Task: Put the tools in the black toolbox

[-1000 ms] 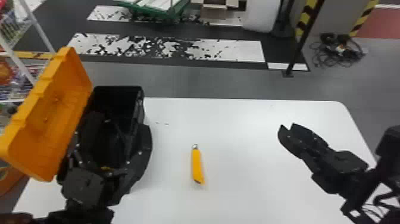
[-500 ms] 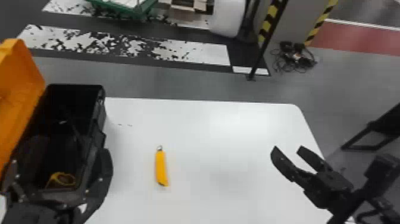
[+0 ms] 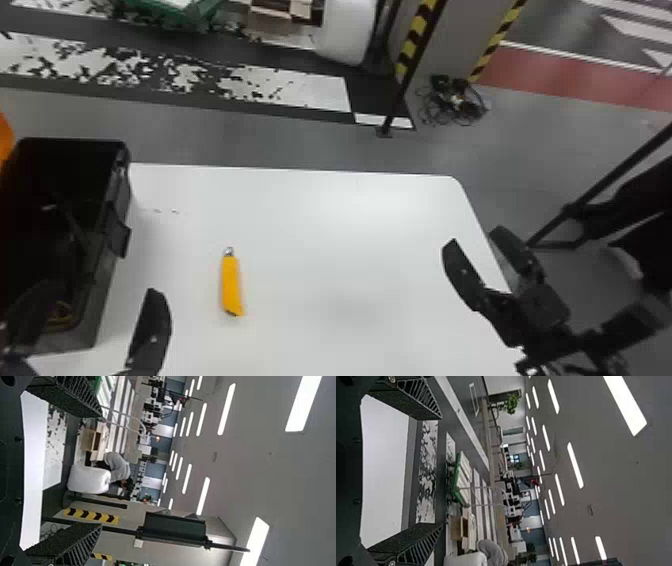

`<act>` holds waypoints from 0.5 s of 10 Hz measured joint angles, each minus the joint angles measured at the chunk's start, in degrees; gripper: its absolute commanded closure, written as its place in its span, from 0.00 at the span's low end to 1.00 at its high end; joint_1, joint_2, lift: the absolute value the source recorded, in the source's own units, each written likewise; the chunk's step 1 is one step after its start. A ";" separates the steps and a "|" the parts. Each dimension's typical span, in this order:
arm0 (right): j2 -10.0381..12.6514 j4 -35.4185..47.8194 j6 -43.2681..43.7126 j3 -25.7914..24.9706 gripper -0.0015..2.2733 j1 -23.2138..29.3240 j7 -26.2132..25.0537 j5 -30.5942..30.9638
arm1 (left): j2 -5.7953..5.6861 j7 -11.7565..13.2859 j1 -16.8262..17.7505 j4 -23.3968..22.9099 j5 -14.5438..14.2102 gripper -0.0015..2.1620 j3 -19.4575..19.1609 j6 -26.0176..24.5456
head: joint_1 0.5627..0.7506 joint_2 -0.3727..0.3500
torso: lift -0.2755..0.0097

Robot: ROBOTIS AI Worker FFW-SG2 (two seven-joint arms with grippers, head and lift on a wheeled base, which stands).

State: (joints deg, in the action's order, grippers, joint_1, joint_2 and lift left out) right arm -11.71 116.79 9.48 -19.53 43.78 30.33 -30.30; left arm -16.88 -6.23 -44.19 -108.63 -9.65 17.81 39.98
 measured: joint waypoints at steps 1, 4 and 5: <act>-0.98 -2.13 -0.05 2.40 0.02 -1.23 -5.93 3.71 | 0.06 -2.17 0.31 0.00 1.20 0.00 1.02 -1.64 | 0.70 0.08 | 0.83; -5.04 -5.97 -10.45 2.70 0.02 -1.65 -13.01 3.38 | -0.14 -7.84 3.02 0.07 4.13 0.00 4.44 -5.95 | 0.70 0.03 | 0.83; -5.05 -6.56 -10.68 2.00 0.02 -1.38 -12.89 1.92 | -0.04 -8.73 3.57 0.20 5.45 0.00 5.41 -6.85 | 0.70 0.03 | 0.83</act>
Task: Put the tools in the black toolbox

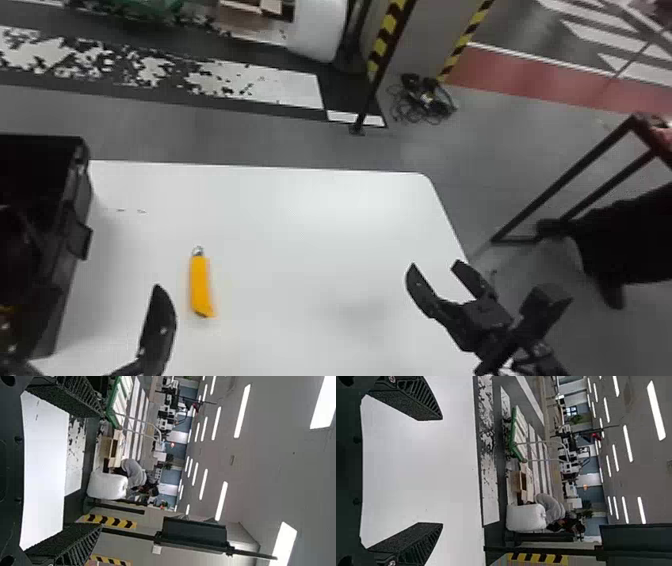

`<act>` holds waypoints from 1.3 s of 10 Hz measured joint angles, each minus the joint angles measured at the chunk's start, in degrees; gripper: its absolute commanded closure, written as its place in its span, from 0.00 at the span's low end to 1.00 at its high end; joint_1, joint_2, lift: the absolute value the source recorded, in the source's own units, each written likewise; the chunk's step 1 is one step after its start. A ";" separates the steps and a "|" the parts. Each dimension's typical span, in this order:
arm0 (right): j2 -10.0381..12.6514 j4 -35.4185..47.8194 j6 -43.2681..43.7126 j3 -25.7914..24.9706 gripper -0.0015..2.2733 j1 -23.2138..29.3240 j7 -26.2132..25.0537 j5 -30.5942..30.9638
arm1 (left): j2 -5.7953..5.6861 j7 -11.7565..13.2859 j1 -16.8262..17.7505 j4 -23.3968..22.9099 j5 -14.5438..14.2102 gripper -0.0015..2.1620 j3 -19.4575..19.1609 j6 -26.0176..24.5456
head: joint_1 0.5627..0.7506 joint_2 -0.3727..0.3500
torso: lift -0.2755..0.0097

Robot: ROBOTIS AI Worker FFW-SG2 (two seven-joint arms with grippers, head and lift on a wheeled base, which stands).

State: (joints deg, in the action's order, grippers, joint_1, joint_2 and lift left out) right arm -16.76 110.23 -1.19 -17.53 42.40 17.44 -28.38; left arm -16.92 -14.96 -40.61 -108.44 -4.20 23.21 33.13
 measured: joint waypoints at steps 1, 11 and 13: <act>0.80 -0.24 0.35 0.78 0.02 -0.57 -0.11 -0.39 | 0.08 -0.25 0.70 0.28 0.20 0.00 0.49 -0.21 | 0.70 0.03 | 0.83; 6.05 8.49 -4.36 6.48 0.02 -0.11 -2.59 6.89 | -2.83 2.70 1.59 0.77 -5.21 0.00 -3.83 -2.47 | 0.70 0.21 | 0.83; 6.60 8.24 -3.94 6.06 0.02 0.33 -2.59 7.18 | -2.74 3.07 2.22 0.70 -5.46 0.00 -3.98 -2.50 | 0.70 0.20 | 0.83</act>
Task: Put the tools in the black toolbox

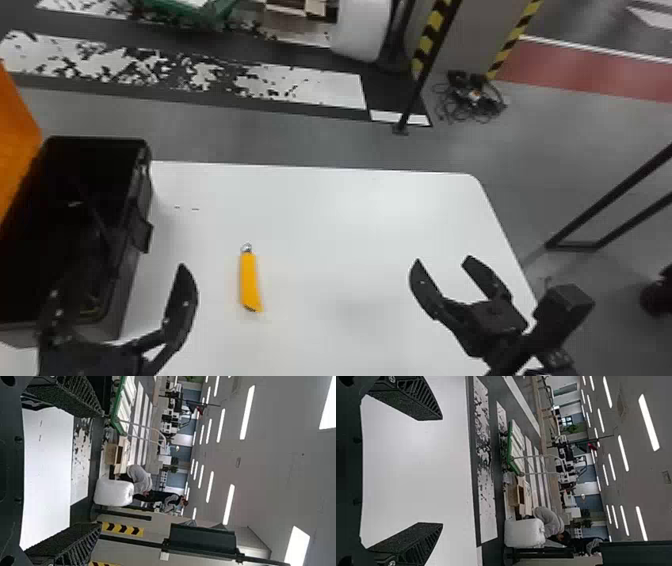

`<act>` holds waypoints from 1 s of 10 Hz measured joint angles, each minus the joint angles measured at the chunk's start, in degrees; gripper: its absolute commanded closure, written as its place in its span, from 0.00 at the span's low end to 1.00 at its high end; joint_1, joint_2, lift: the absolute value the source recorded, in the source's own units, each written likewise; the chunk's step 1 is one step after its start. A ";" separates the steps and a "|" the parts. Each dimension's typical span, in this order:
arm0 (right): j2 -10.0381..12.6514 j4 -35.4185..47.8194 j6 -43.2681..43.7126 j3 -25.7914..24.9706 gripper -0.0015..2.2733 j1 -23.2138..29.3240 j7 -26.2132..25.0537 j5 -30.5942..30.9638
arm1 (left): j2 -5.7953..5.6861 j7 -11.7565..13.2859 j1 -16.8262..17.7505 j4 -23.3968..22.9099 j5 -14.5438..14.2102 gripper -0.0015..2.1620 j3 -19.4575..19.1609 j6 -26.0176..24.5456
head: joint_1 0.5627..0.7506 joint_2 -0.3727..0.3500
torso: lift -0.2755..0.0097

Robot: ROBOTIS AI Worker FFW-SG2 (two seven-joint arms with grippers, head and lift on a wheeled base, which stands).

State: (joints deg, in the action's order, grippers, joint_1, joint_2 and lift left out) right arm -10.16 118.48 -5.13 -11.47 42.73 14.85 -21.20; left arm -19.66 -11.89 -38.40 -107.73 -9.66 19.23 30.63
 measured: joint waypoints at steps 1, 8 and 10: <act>0.18 -0.13 0.15 -0.33 0.02 0.13 0.00 -0.08 | -0.01 0.01 0.19 0.00 -0.04 0.00 0.00 -0.02 | 0.70 0.20 | 0.83; 3.57 -0.01 -0.36 0.26 0.02 -1.68 -1.12 1.96 | -0.87 -1.47 5.54 3.73 -0.34 0.00 0.84 -2.61 | 0.70 0.23 | 0.83; 3.94 1.59 -0.91 1.67 0.02 -0.87 -2.19 3.01 | -1.48 -1.50 5.50 3.31 -0.45 0.00 0.86 -3.33 | 0.70 0.25 | 0.83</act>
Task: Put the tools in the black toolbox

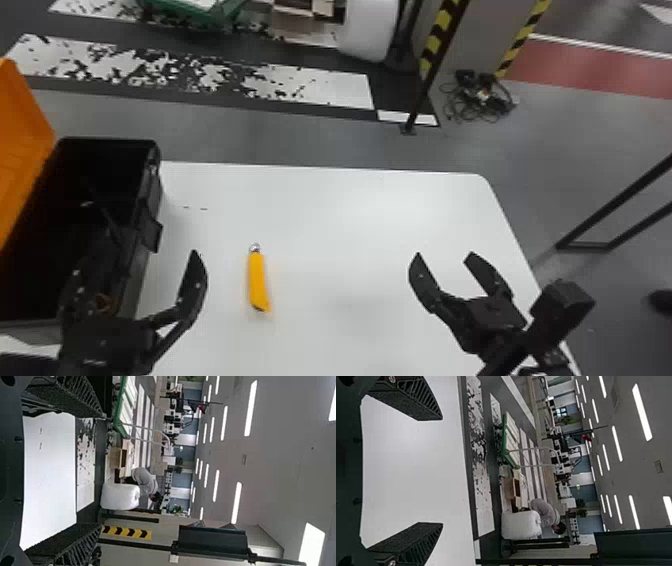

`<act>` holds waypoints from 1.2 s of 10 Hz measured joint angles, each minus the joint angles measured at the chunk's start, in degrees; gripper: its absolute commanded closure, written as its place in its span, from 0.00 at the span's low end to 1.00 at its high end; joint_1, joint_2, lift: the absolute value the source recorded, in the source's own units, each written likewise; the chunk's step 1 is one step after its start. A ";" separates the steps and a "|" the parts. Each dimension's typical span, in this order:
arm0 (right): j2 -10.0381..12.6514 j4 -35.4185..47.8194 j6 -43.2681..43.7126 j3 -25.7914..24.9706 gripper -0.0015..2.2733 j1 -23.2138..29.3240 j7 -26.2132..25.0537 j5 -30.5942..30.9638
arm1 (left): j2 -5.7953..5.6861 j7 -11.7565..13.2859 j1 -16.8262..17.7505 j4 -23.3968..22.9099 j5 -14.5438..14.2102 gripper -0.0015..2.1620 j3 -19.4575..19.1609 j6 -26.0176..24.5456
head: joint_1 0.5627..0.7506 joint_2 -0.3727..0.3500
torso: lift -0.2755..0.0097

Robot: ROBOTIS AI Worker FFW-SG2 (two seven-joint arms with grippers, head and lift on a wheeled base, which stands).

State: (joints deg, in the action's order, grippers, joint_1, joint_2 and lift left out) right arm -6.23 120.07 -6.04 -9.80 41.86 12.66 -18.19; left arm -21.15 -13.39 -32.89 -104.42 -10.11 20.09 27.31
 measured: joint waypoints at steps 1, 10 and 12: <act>0.16 0.89 -0.51 0.55 0.02 0.31 -0.03 0.61 | -0.57 0.03 0.12 -0.07 -0.68 0.00 -0.04 0.06 | 0.70 0.27 | 0.83; 0.58 3.79 -0.78 0.84 0.02 1.79 -0.23 1.41 | -0.68 0.10 -2.82 1.47 -3.42 0.00 -0.14 10.93 | 0.70 0.33 | 0.83; 0.60 3.06 -0.79 0.91 0.02 1.15 -0.89 1.40 | -0.70 0.12 -2.77 1.60 -3.47 0.00 -0.22 10.83 | 0.70 0.32 | 0.83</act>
State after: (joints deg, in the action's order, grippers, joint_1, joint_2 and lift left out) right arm -5.63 123.13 -6.83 -8.89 43.01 11.77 -16.79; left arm -21.85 -13.27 -35.67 -102.82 -13.58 19.87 38.14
